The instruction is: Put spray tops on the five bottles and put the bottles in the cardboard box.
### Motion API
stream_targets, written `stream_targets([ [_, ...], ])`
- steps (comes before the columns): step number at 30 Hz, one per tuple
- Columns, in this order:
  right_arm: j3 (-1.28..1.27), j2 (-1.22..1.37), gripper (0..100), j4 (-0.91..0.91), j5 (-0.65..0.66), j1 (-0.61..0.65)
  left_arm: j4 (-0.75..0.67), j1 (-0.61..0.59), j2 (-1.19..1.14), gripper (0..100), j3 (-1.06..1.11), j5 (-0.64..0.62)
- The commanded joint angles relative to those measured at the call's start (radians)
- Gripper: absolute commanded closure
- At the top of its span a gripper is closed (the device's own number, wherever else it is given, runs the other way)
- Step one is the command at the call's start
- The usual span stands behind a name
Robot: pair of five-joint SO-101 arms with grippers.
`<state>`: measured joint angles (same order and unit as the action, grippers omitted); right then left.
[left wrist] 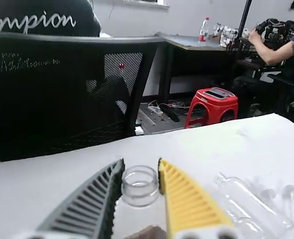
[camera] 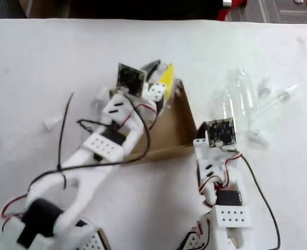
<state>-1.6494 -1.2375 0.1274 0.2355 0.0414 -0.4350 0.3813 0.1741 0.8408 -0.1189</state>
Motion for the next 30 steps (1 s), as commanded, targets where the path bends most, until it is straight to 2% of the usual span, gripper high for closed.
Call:
stream_targets([
  [1,0.012,-0.001,91.8,-0.021,0.012,0.010,-0.121,-0.048,-0.073,98,-0.058,0.068],
  [10,0.014,-0.001,91.8,-0.022,0.012,0.010,-0.255,-0.054,-0.206,98,-0.060,0.094],
  [21,0.015,-0.001,91.8,-0.022,0.012,0.010,-0.341,-0.090,-0.269,98,-0.020,0.094],
  [30,0.015,-0.001,91.8,-0.022,0.012,0.012,-0.334,-0.088,-0.272,98,-0.014,0.094],
])
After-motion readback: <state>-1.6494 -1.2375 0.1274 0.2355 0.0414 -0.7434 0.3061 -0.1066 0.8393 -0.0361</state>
